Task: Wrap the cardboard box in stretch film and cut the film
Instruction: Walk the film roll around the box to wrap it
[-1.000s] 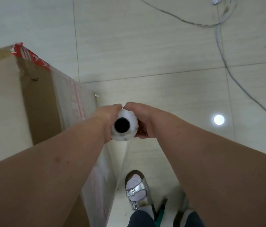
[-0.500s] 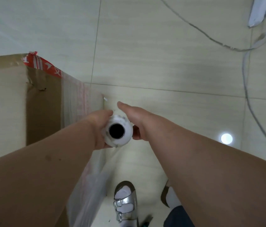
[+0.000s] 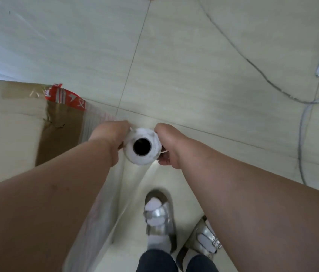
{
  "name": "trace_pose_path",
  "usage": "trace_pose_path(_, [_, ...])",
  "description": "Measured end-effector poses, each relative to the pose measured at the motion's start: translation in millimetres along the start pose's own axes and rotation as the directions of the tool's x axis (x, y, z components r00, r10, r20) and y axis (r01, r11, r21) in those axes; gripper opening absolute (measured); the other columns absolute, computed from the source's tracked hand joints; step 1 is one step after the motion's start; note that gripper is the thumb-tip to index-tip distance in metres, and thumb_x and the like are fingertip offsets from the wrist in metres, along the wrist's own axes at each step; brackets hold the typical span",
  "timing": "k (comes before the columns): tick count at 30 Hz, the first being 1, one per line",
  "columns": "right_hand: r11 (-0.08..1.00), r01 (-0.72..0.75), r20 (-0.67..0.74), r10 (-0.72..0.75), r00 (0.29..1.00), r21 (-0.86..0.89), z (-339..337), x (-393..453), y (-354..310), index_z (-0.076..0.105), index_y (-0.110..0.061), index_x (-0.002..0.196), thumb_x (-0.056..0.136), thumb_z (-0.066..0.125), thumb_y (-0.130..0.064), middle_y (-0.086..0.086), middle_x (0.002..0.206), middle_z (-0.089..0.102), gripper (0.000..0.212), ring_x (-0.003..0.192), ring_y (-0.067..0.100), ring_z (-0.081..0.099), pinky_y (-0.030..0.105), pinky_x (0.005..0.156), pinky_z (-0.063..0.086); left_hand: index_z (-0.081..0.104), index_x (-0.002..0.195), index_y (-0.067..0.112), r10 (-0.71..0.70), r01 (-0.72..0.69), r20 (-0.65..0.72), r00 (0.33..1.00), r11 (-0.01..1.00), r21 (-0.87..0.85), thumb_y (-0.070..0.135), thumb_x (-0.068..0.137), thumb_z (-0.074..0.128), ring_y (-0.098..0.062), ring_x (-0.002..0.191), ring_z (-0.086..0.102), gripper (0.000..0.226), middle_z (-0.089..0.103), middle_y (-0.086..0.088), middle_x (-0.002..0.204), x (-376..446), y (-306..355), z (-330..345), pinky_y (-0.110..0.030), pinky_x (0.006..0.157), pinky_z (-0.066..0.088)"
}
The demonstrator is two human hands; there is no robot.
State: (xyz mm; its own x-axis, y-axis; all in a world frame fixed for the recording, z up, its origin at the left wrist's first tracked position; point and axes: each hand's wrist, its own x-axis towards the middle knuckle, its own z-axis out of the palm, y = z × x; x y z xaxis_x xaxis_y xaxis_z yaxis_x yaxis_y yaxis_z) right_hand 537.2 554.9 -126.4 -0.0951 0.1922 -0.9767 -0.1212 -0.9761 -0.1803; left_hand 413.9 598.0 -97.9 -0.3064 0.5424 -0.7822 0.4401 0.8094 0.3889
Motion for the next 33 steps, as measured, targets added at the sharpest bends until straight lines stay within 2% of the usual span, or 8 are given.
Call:
trace_pose_path(3, [0.998,-0.002,0.030,0.004,1.000,-0.067,4,7,-14,0.057,-0.018,0.110,0.093,0.042,-0.052,0.008,0.113,0.066,0.041,0.101,0.027,0.063,0.035,0.083,0.052,0.061,0.112,0.012,-0.269,0.279,0.167,0.949,0.960,-0.036,0.050,0.093,0.055,-0.025,0.098,0.062,0.043,0.062,-0.008,0.113,8,-8,5,-0.036,0.089,0.049])
trace_pose_path(5, [0.989,-0.021,0.076,0.032,0.997,-0.147,7,10,-20,0.058,-0.020,0.117,0.087,0.047,-0.069,0.010,0.117,0.066,0.059,0.105,0.030,0.064,0.040,0.093,0.052,0.057,0.125,0.007,-0.409,0.477,0.395,0.822,0.875,-0.085,0.060,0.091,0.049,-0.032,0.103,0.067,0.064,0.067,-0.016,0.116,15,-12,11,-0.045,0.094,0.051])
trace_pose_path(8, [0.966,-0.048,0.100,0.075,0.992,-0.255,9,16,-34,0.063,-0.020,0.117,0.080,0.055,-0.071,0.007,0.115,0.069,0.063,0.104,0.028,0.066,0.040,0.093,0.053,0.057,0.127,-0.002,-0.423,0.530,0.458,0.782,0.838,-0.130,0.045,0.098,0.041,-0.038,0.107,0.065,0.058,0.066,-0.023,0.118,26,-1,13,-0.051,0.098,0.048])
trace_pose_path(13, [0.990,-0.097,0.167,0.113,0.979,-0.105,6,14,-67,0.068,-0.015,0.112,0.085,0.057,-0.058,0.008,0.107,0.073,0.053,0.086,0.026,0.067,0.033,0.077,0.054,0.052,0.131,-0.004,-0.168,0.168,0.264,0.950,0.986,0.024,0.018,0.102,0.039,-0.033,0.105,0.058,0.038,0.058,-0.023,0.128,30,52,2,-0.033,0.079,0.049])
trace_pose_path(18, [0.986,-0.096,0.057,0.105,0.993,-0.138,2,13,-98,0.064,-0.006,0.103,0.079,0.047,-0.041,0.012,0.098,0.064,0.045,0.080,0.028,0.062,0.035,0.081,0.050,0.060,0.088,0.013,0.136,-0.156,0.103,0.985,0.962,0.223,0.024,0.095,0.051,-0.027,0.089,0.056,0.015,0.062,-0.011,0.099,42,91,-11,-0.033,0.075,0.049])
trace_pose_path(22, [0.978,-0.069,-0.096,0.050,0.994,-0.198,5,16,-120,0.056,-0.006,0.115,0.086,0.048,-0.033,0.012,0.099,0.056,0.040,0.079,0.028,0.058,0.036,0.077,0.051,0.060,0.087,0.012,-0.200,0.208,0.120,0.972,0.977,-0.053,0.025,0.094,0.053,-0.027,0.092,0.061,0.016,0.063,-0.001,0.088,59,103,-13,-0.036,0.083,0.053])
trace_pose_path(25, [0.967,-0.077,-0.081,0.059,0.995,-0.242,12,22,-134,0.057,-0.009,0.104,0.088,0.044,-0.044,0.013,0.100,0.063,0.041,0.077,0.028,0.058,0.035,0.074,0.051,0.062,0.113,0.008,-0.465,0.511,0.344,0.816,0.858,-0.051,0.050,0.089,0.050,-0.027,0.087,0.067,0.049,0.070,-0.001,0.099,64,100,-21,-0.041,0.083,0.051])
trace_pose_path(33, [0.803,-0.114,-0.002,0.139,0.990,-0.586,1,34,-147,0.064,-0.017,0.106,0.073,0.059,-0.075,0.009,0.107,0.068,0.067,0.083,0.023,0.058,0.033,0.078,0.048,0.064,0.107,0.005,-0.410,0.554,0.449,0.794,0.792,-0.255,0.037,0.097,0.047,-0.026,0.070,0.068,0.037,0.071,-0.012,0.083,65,64,-12,-0.032,0.062,0.056])
